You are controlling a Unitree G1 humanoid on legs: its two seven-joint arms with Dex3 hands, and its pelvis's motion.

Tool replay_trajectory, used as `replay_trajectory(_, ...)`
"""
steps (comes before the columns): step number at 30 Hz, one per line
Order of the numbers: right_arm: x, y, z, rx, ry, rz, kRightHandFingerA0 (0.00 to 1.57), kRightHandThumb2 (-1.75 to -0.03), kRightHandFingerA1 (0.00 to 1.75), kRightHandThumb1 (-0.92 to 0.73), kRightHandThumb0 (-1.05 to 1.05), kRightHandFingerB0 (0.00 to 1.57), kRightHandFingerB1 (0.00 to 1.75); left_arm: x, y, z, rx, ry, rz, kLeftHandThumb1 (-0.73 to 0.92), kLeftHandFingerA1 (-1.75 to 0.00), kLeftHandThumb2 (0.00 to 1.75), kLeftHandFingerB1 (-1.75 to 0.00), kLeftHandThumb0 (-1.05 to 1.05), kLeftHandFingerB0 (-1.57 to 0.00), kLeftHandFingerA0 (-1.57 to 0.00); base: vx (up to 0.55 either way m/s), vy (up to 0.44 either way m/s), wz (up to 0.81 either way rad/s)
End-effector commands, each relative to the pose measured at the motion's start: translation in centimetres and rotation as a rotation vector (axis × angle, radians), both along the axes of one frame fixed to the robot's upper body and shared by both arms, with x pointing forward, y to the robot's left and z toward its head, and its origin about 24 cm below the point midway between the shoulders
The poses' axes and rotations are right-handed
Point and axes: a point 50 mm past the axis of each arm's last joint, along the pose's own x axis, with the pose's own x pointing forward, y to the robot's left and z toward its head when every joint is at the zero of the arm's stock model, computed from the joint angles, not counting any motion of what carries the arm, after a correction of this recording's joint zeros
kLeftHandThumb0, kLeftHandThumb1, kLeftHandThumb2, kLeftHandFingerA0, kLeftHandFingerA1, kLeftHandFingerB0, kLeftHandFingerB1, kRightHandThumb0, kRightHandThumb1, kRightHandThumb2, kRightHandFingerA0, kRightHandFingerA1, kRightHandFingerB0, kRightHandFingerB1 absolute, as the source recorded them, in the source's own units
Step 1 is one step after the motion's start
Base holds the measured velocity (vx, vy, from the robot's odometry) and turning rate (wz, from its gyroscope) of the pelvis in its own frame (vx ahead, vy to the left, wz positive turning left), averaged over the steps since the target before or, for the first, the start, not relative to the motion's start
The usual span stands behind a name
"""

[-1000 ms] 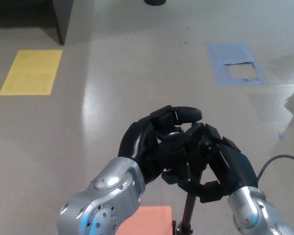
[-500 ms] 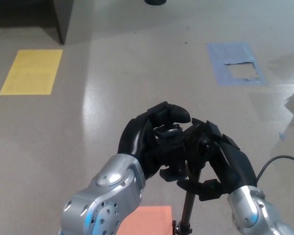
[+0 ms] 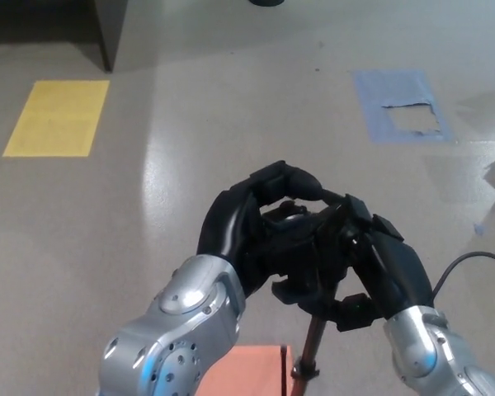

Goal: A phone stand is kept on the floor and the robot uses both its hands to grab it and uses its left hand to extend the phone stand by pulling it upwards

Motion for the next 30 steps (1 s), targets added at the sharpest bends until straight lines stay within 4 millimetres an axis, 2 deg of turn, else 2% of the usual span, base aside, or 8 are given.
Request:
replay_trajectory(1, 0.3, -0.7, 0.6, 0.080, -0.025, -0.019, 0.64, -0.59, 0.77, -0.48, -0.49, 0.63, 0.64, -1.1, -2.4, 3.1, -0.138, -0.069, -0.089, 0.52, -1.75, 0.72, -1.75, -0.10, -0.68, -0.98, 0.00, 0.000, 0.00)
replay_trajectory(13, 0.1, -0.6, 0.2, 0.301, -0.034, -0.021, 0.69, -0.66, 0.82, -0.44, -0.33, 0.52, 0.66, -1.0, -2.4, 5.5, -0.149, -0.105, -0.093, 0.55, -1.75, 0.72, -1.75, -0.08, -0.64, -0.96, 0.00, 0.000, 0.00)
replay_trajectory(14, 0.3, -0.6, 0.0, 0.386, 0.032, -0.060, 1.26, -0.90, 1.27, -0.36, -0.21, 0.90, 0.99, -0.7, -2.4, 6.7, -0.159, -0.143, -0.094, 0.51, -1.75, 0.77, -1.75, -0.06, -0.67, -0.97, 0.00, 0.000, 0.00)
replay_trajectory(16, 0.3, -0.5, -0.5, 0.507, 0.130, -0.112, 1.07, -0.69, 1.71, -0.49, -0.07, 0.95, 1.53, -0.2, -2.4, 9.1, -0.181, -0.220, -0.097, 0.49, -1.75, 0.77, -1.75, -0.06, -0.67, -0.98, 0.00, 0.000, 0.00)
replay_trajectory(24, 0.2, -0.6, -0.5, 0.515, 0.118, -0.120, 1.35, -0.86, 1.41, -0.35, -0.17, 1.21, 1.33, 0.4, -2.9, 13.9, -0.198, -0.369, -0.122, 0.50, -1.75, 0.75, -1.75, -0.10, -0.67, -0.96, 0.00, 0.000, 0.00)
replay_trajectory(25, 0.2, -0.6, -0.5, 0.510, 0.116, -0.122, 1.05, -0.65, 1.70, -0.47, -0.11, 0.98, 1.57, 0.6, -3.0, 15.7, -0.215, -0.414, -0.123, 0.50, -1.75, 0.75, -1.75, -0.12, -0.68, -0.97, 0.00, 0.000, 0.00)
replay_trajectory(29, 0.3, -0.6, -0.5, 0.510, 0.116, -0.122, 1.05, -0.65, 1.70, -0.47, -0.11, 0.98, 1.57, 0.6, -3.0, 15.9, -0.218, -0.419, -0.123, 0.50, -1.75, 0.75, -1.75, -0.12, -0.68, -0.97, 0.00, 0.000, 0.00)
replay_trajectory(30, 0.1, -0.6, -0.6, 0.513, 0.125, -0.128, 1.26, -0.84, 1.34, -0.35, -0.17, 1.16, 1.27, 0.8, -2.8, 18.0, -0.228, -0.468, -0.106, 0.42, -1.75, 0.77, -1.75, -0.20, -0.70, -1.02, 0.00, 0.000, 0.00)
